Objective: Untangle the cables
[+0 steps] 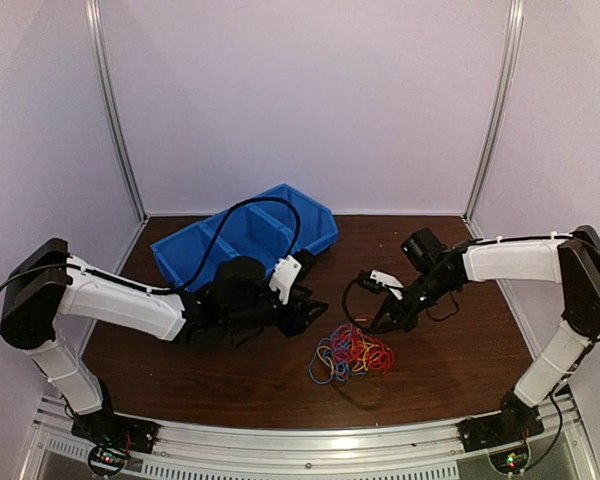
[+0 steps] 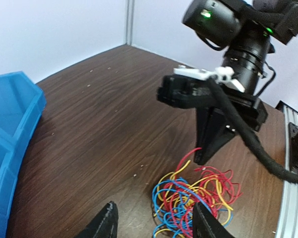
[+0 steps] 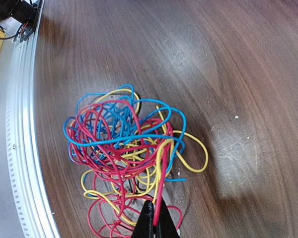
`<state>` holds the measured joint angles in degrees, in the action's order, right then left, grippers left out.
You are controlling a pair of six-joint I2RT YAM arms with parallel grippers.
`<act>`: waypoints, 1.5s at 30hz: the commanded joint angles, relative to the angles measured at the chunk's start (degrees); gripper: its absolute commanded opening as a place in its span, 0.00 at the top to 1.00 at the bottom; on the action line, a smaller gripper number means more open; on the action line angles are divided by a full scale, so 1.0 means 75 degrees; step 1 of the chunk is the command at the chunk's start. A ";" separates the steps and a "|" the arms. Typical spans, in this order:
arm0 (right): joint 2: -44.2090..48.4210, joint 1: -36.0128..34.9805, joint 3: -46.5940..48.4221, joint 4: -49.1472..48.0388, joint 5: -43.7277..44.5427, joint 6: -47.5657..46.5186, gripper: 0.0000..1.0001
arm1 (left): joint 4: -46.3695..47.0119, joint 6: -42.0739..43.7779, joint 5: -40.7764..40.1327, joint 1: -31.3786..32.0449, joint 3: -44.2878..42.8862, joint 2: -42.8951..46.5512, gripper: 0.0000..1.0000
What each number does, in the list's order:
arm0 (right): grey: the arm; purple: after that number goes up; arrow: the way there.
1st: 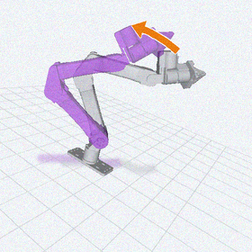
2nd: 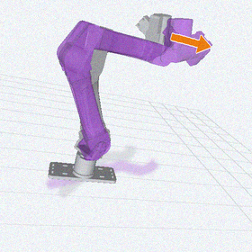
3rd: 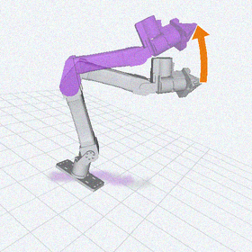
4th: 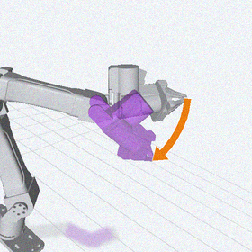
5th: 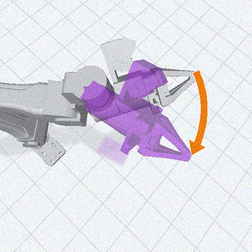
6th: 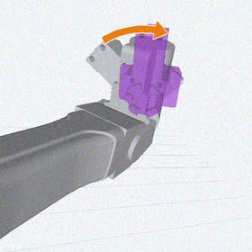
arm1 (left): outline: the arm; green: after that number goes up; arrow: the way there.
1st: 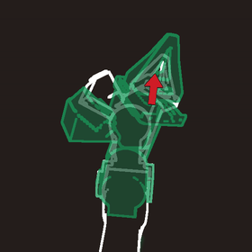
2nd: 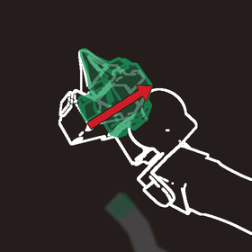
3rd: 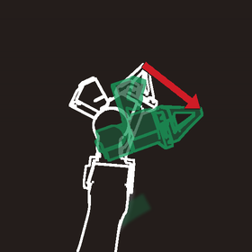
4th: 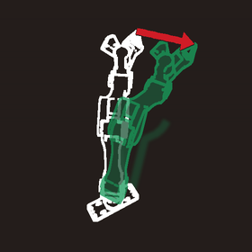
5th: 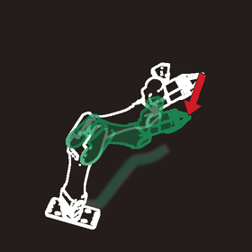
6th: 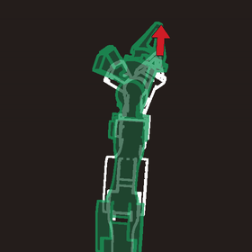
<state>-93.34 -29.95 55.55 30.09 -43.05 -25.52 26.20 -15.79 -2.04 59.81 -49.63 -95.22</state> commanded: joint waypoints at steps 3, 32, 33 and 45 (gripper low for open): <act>0.0948 -0.0014 0.0416 0.0256 -0.0323 -0.0208 1.00 | 0.2934 0.0396 0.1062 0.0120 0.0427 -0.0504 0.47; 0.1927 -0.0002 0.2094 0.0804 -0.1039 -0.0138 1.00 | 0.4260 0.0727 0.2265 0.0427 -0.2288 -0.4853 0.87; 0.2030 -0.0002 0.2284 0.0751 -0.1064 -0.0053 1.00 | 0.4191 0.0739 0.2199 0.0427 -0.2273 -0.4883 0.88; 0.2319 0.0009 0.5974 0.1865 -0.1666 0.0326 1.00 | 0.4136 0.0679 0.1707 0.0425 -0.2018 -0.5104 0.90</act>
<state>-76.95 -29.95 92.23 41.41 -52.45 -23.90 58.43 -11.38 11.86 62.74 -65.45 -131.04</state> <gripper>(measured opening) 0.009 0.109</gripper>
